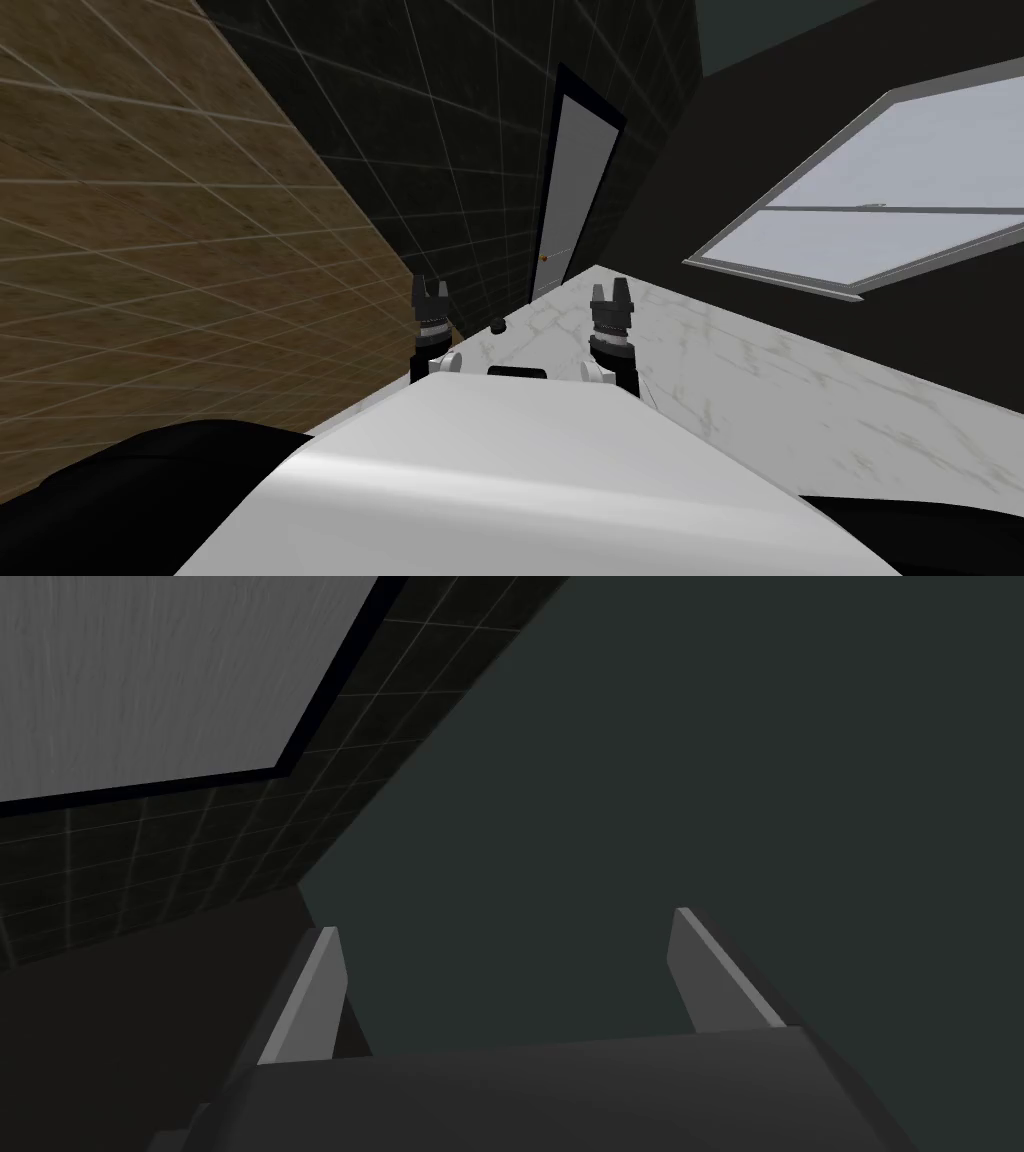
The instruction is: Pull the door open
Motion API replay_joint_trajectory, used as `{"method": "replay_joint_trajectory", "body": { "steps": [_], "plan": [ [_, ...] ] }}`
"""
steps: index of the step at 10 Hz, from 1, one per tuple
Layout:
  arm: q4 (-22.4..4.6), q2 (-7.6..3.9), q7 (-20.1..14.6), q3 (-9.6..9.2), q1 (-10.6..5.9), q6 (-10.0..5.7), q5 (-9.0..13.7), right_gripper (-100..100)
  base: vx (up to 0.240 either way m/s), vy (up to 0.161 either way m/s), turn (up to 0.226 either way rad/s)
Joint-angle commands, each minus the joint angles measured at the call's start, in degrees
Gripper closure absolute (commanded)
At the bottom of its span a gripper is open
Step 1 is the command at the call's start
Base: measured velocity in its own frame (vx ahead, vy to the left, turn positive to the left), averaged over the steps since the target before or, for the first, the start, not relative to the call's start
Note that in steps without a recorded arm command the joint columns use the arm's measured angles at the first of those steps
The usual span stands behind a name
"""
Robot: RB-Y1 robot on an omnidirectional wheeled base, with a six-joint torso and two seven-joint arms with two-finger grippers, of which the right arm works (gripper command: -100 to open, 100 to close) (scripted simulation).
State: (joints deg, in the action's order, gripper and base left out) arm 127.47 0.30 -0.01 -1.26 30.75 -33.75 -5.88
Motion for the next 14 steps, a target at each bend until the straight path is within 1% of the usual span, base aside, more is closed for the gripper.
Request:
{"method": "replay_joint_trajectory", "body": {
  "steps": [1, 4, 7, 8, 9, 11, 12, 14],
  "plan": [
    [-1.63, -0.6, 1.19, 0.09, -0.63, -0.34, -0.23, -100, 0.061, -0.023, 0.044],
    [-4.3, -1.42, 3.13, 0.23, -1.66, -0.91, -0.62, -100, 0.1, -0.049, 0.053],
    [-8.71, -2.58, 6.34, 0.47, -3.36, -1.83, -1.25, -100, 0.122, -0.061, 0.071],
    [-9.51, -2.78, 6.93, 0.52, -3.67, -2.01, -1.37, -100, 0.117, -0.058, 0.045],
    [-11.44, -3.2, 8.33, 0.62, -4.41, -2.41, -1.65, -100, 0.134, -0.063, 0.077],
    [-13.37, -3.62, 9.74, 0.73, -5.16, -2.82, -1.93, -100, 0.113, -0.055, 0.058],
    [-15.34, -4.04, 11.17, 0.84, -5.92, -3.23, -2.21, -100, 0.076, -0.069, 0.067],
    [-17.58, -4.45, 12.8, 0.96, -6.78, -3.7, -2.53, -100, 0.099, -0.062, 0.073]
  ]
}}
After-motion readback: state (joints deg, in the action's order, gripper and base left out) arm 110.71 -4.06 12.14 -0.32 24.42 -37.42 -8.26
